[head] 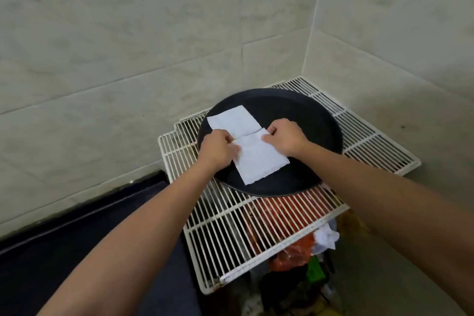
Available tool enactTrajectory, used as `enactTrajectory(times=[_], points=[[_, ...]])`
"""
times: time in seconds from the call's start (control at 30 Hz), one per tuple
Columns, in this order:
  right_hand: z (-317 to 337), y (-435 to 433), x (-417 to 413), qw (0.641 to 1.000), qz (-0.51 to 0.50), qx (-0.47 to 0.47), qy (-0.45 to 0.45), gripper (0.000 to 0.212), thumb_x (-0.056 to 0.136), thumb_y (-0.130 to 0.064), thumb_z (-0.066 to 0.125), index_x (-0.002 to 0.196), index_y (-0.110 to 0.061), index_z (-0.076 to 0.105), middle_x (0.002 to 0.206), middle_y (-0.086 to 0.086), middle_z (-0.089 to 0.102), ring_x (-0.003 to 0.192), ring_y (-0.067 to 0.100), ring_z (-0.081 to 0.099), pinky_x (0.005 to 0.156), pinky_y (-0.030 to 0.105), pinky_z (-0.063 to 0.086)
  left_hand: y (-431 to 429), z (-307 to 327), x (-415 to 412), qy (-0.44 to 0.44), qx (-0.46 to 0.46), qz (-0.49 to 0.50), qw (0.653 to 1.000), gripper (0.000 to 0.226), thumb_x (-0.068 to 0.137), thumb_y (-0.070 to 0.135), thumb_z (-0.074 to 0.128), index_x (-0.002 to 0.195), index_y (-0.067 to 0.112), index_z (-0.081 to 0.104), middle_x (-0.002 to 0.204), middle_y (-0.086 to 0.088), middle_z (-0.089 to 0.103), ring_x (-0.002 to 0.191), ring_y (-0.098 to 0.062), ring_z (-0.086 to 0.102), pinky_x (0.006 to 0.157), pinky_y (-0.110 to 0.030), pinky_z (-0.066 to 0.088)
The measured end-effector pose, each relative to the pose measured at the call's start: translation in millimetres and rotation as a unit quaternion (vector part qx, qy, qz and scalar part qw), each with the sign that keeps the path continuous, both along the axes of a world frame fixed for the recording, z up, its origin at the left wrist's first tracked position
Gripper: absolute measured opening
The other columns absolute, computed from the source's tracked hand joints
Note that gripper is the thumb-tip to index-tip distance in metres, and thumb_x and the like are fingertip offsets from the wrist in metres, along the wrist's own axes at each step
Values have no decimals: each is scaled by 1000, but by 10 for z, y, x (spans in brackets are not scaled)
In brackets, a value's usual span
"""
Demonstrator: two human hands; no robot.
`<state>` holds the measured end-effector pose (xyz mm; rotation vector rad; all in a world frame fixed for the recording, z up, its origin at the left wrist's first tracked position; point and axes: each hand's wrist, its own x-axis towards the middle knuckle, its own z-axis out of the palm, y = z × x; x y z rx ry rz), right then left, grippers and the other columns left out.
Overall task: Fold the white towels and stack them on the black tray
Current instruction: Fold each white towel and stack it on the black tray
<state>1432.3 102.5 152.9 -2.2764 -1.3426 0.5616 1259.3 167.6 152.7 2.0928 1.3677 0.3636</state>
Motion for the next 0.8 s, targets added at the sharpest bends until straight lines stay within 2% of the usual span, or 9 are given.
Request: enactTrajectory(times=[0.07,0.13,0.2,0.37,0.6,0.73,0.8], points=[[-20,44,12,998,10,-12,-62,24,91,-34,62,103,-14,60,92,3,66,79,19,60,66,32,47,36,-60,7,41,56,-5,998,19,81,26,68,96,17,61,84,2,62,79,-21,60,70,-32,49],[-41,57,18,991,30,-6,-129,26,92,-40,60,110,-23,55,93,-2,64,83,18,60,68,31,45,51,-107,-11,65,93,-4,994,25,80,32,68,100,20,57,88,4,62,81,-22,59,68,-33,48],[-66,57,49,987,44,2,-155,29,92,-44,58,113,-24,54,95,-3,63,85,18,60,70,31,45,55,-134,-25,83,117,-6,990,26,81,38,66,96,21,54,85,5,61,78,-21,59,63,-32,46],[-75,34,81,984,67,-1,-164,33,94,-45,55,118,-24,55,103,-1,62,85,17,60,70,31,47,5,-89,-77,92,173,-6,981,25,85,38,64,98,18,56,87,3,60,77,-19,57,61,-31,42],[148,-151,-20,978,85,76,-174,35,95,-42,55,124,-23,54,116,1,60,93,18,62,69,30,45,-365,127,-383,55,222,58,972,14,87,30,60,94,18,60,84,1,62,75,-20,59,64,-35,51],[291,-343,-370,971,144,128,-144,32,94,-40,54,121,-23,57,118,0,62,100,22,62,81,37,49,-816,187,-744,62,217,114,968,15,88,31,57,96,18,60,82,2,64,75,-22,60,62,-33,46],[328,-534,-707,960,197,153,-124,28,94,-38,54,117,-23,60,114,0,63,100,24,61,82,37,48,-1206,204,-1059,84,207,153,963,14,87,32,56,92,19,60,80,1,65,75,-24,59,60,-32,42]])
